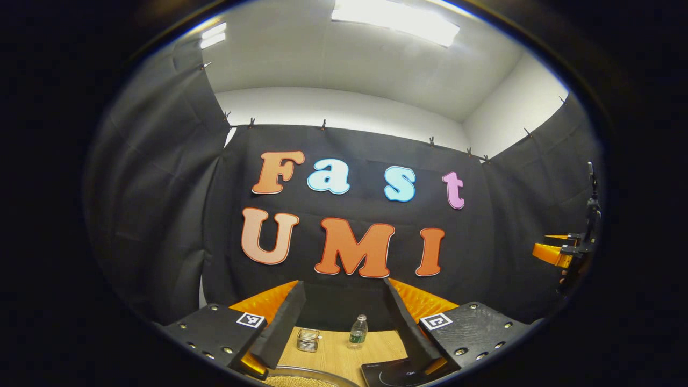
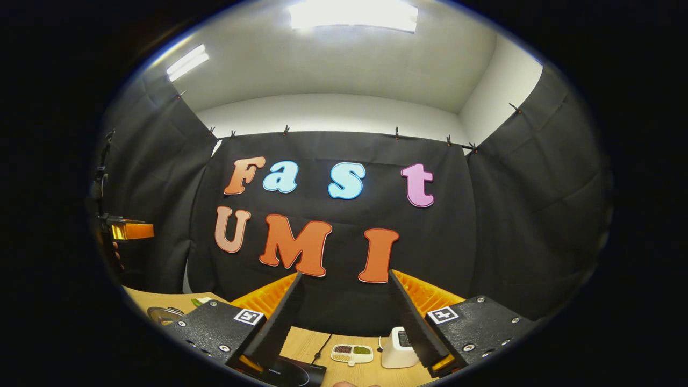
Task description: First push the handle of the pot to place it horizontally, then grasp the pot with both hands and set it on the induction cooktop.
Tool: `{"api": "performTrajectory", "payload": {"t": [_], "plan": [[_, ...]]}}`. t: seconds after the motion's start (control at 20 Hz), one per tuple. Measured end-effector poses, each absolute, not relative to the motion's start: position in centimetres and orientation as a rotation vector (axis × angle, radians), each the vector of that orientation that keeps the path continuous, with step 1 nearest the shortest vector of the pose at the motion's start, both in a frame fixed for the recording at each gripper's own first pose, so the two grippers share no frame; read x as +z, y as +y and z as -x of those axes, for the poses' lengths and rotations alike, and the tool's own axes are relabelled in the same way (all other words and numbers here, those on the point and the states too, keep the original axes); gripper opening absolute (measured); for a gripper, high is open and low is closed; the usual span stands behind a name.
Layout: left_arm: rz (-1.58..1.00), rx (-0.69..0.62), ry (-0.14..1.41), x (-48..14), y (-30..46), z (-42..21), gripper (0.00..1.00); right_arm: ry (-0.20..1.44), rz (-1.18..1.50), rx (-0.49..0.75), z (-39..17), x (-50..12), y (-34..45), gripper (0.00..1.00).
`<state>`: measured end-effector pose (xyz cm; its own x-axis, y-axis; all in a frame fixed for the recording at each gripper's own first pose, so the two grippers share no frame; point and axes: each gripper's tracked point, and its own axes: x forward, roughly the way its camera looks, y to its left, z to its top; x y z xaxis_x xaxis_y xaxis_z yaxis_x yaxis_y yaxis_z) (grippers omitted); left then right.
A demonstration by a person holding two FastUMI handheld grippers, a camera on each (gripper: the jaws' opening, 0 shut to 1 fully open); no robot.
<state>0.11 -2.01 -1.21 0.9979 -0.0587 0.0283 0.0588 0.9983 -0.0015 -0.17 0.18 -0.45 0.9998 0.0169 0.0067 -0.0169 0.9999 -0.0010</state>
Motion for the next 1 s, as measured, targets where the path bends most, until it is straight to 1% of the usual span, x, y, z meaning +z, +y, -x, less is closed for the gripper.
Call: {"api": "performTrajectory", "payload": {"t": [0.1, 0.25, 0.4, 0.45, 0.5, 0.55, 0.6, 0.65, 0.7, 0.8, 0.9, 0.95, 1.0], "plan": [[-0.006, -0.069, -0.033, -1.2, -2.3, -0.1, 0.88, -0.011, 0.009, 0.017, 0.4, -0.5, 0.3, 0.95], [-0.028, -0.088, -0.024, -1.8, -2.9, 0.3, 0.89, -0.013, 0.01, 0.017, 0.8, -1.0, 0.4, 0.95], [-0.057, -0.103, 0.016, -3.3, -3.3, 0.6, 0.89, -0.012, 0.01, 0.015, 1.0, -1.5, 0.3, 0.95], [-0.065, -0.115, 0.039, -3.9, -3.5, 0.7, 0.92, -0.009, 0.009, 0.016, 1.1, -1.8, 0.4, 0.95], [-0.071, -0.129, 0.064, -4.6, -4.0, 0.8, 0.89, -0.006, 0.006, 0.018, 1.2, -2.1, 0.5, 0.95], [-0.083, -0.15, 0.101, -5.7, -4.4, 0.9, 0.77, -0.002, 0.002, 0.025, 1.3, -2.6, 0.8, 0.95], [-0.097, -0.163, 0.132, -6.8, -4.9, 1.2, 0.77, 0.0, 0.0, 0.033, 1.5, -2.9, 0.9, 0.95], [-0.116, -0.17, 0.162, -7.8, -5.0, 1.2, 0.62, 0.001, -0.001, 0.037, 1.7, -3.1, 1.1, 0.95], [-0.135, -0.182, 0.193, -8.9, -5.4, 1.5, 0.56, 0.003, 0.001, 0.04, 1.7, -3.5, 1.3, 0.95], [-0.161, -0.203, 0.268, -11.3, -6.0, 2.0, 0.38, 0.004, 0.001, 0.043, 2.1, -4.0, 1.5, 0.95], [-0.176, -0.217, 0.364, -14.3, -6.3, 3.0, 0.24, 0.003, -0.003, 0.048, 2.5, -4.3, 2.0, 0.95], [-0.179, -0.221, 0.418, -16.1, -6.2, 3.5, 0.17, 0.0, -0.003, 0.049, 2.6, -4.5, 2.1, 0.97], [-0.185, -0.231, 0.472, -17.9, -6.2, 4.1, 0.13, -0.002, 0.001, 0.05, 2.8, -4.8, 2.1, 0.95]]}}
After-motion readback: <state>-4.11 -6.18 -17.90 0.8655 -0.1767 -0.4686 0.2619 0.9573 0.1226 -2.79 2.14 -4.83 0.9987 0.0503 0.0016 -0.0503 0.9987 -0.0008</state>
